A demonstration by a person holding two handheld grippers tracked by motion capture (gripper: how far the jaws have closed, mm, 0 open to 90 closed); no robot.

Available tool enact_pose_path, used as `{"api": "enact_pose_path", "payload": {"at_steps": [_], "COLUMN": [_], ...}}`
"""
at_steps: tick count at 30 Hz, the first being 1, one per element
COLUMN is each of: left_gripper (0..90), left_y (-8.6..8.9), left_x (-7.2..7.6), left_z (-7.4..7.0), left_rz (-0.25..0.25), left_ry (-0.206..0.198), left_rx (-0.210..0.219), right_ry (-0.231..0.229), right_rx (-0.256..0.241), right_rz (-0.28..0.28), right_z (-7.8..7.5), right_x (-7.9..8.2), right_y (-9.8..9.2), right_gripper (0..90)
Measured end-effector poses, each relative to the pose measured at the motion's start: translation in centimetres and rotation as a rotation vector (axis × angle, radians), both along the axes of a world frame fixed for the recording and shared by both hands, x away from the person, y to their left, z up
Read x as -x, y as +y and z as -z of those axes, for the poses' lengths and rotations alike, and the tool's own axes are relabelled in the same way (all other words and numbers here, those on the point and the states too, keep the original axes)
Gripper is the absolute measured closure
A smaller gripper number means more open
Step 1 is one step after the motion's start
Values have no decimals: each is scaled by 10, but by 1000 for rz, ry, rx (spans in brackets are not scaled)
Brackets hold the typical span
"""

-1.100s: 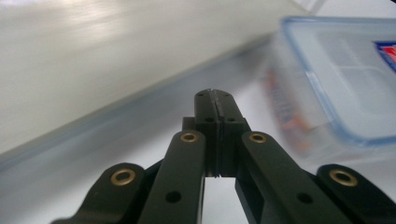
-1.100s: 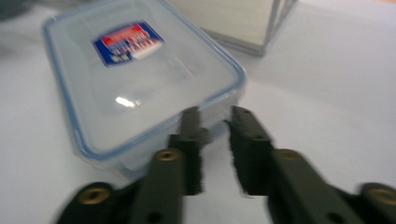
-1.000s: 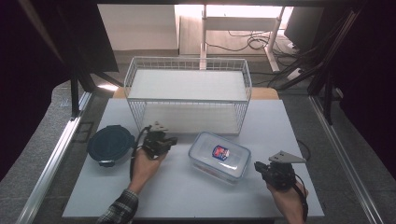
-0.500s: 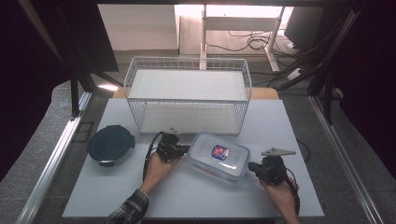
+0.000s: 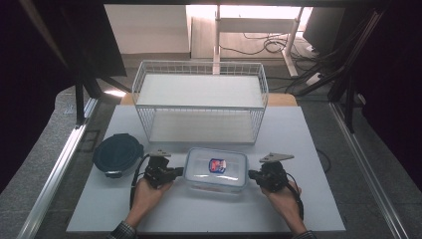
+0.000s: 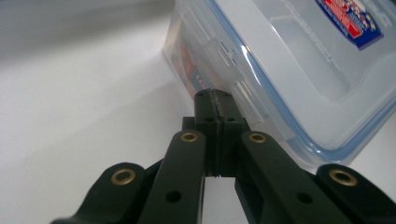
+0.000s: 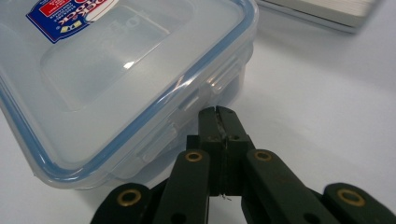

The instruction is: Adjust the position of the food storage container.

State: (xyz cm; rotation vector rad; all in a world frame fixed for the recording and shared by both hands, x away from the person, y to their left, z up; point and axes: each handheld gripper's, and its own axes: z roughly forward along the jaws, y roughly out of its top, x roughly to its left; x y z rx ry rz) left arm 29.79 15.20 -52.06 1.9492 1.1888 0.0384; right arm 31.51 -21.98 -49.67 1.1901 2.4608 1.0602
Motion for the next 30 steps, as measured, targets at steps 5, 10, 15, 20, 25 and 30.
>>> {"api": "enact_pose_path", "payload": {"at_steps": [5, 10, 15, 20, 25, 30], "left_gripper": [900, 900, 900, 900, 574, 298], "left_y": [19, 25, 23, 24, 36, 46], "left_x": [26, 47, 49, 44, 53, 63], "left_z": [2, 2, 1, 2, -5, -7], "left_rz": [-34, -33, -30, -36, -79, -59], "left_ry": [13, -1, -14, -33, -112, -160], "left_rx": [16, -2, -20, -25, -70, -30], "right_ry": [12, 5, 7, 5, -92, -146], "right_rx": [-3, 20, 18, 35, 65, -1], "right_rz": [-72, -119, -131, -149, -155, -113], "right_z": [1, 0, 0, -1, -8, -19], "right_x": [5, 15, 21, 25, 35, 39], "right_y": [16, 28, 26, 25, 10, -11], "right_gripper": [892, 892, 891, 874, 768, 549]}}
